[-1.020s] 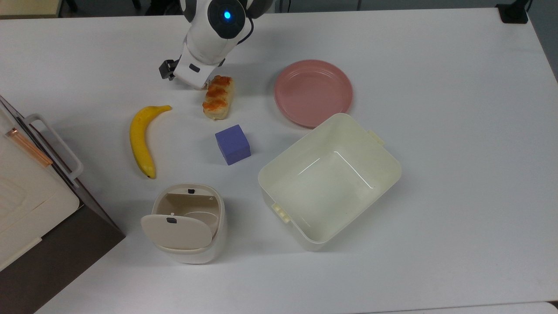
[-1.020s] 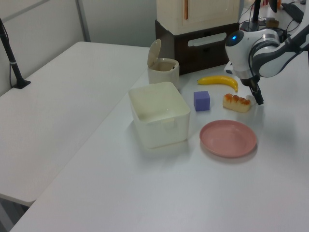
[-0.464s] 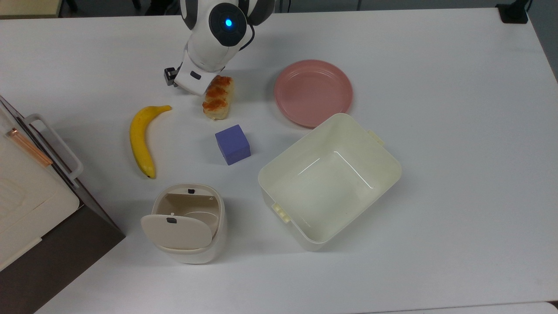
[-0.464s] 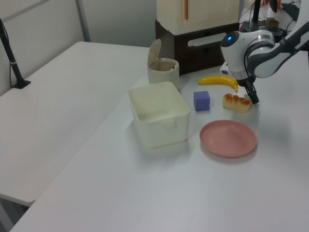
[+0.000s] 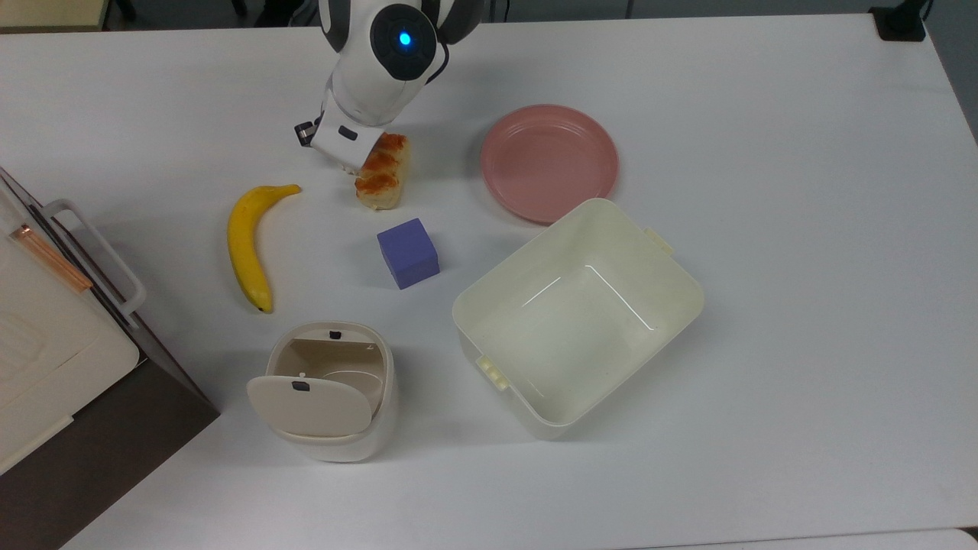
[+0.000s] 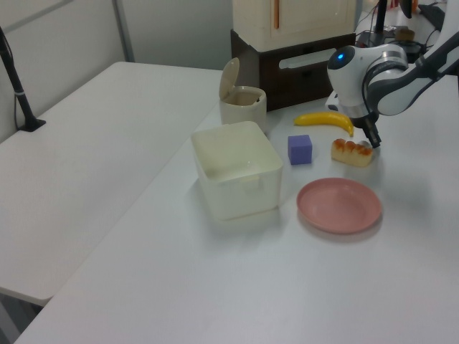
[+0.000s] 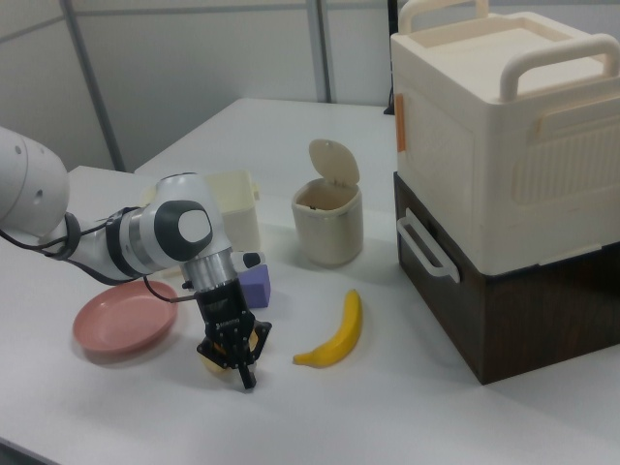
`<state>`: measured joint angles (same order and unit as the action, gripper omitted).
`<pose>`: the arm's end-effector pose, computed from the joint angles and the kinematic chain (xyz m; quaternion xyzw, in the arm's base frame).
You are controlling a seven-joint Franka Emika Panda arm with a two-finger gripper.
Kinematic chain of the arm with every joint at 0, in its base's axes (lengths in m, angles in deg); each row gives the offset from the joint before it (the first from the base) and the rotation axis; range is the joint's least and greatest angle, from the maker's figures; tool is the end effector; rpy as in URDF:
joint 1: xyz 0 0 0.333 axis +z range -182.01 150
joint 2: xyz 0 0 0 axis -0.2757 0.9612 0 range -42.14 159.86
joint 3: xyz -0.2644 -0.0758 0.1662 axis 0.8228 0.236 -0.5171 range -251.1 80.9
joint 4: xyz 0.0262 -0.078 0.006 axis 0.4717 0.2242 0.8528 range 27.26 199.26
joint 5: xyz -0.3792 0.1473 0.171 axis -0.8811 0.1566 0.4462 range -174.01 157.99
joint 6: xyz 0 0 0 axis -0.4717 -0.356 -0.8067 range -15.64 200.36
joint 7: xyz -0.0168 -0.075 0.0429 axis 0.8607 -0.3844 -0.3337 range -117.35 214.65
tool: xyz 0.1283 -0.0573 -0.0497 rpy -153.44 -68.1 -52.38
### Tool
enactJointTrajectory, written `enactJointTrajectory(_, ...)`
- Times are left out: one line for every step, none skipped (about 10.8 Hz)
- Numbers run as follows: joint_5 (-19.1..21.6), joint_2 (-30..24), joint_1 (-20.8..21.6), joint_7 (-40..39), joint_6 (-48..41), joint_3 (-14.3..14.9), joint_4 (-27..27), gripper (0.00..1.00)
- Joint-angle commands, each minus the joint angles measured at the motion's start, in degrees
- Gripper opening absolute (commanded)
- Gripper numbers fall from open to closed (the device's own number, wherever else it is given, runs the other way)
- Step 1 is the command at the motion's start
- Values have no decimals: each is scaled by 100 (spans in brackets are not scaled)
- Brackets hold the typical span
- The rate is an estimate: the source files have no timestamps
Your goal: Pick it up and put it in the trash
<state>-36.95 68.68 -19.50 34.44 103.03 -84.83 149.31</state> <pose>0.5384 -0.0797 0.2207 0.9384 0.2360 -0.1825 0.1742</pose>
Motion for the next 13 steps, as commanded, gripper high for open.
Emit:
enactJointTrajectory(73, 21, 7, -100, 54, 9, -63, 59)
enactJointTrajectory(73, 21, -1, -91, 54, 9, -72, 81)
enactJointTrajectory(73, 21, -1, -100, 54, 9, -72, 94)
enactJointTrajectory(90, 21, -10, -91, 54, 9, -81, 100)
enactJointTrajectory(81, 21, -36, -117, 54, 9, -81, 100)
enactJointTrajectory(81, 12, -63, -178, 54, 0, -81, 100)
enactJointTrajectory(90, 12, -63, -170, 62, -35, -81, 100)
enactJointTrajectory(90, 12, -63, -170, 54, -70, -220, 100)
enactJointTrajectory(116, 20, -63, -161, 54, -70, -326, 100)
enactJointTrajectory(160, 21, -72, -161, 54, -70, -388, 100)
enactJointTrajectory(221, 29, -63, -161, 62, -70, -406, 100)
enactJointTrajectory(239, 29, -63, -161, 62, -70, -397, 100)
enactJointTrajectory(248, 38, -63, -144, 62, -79, -397, 100)
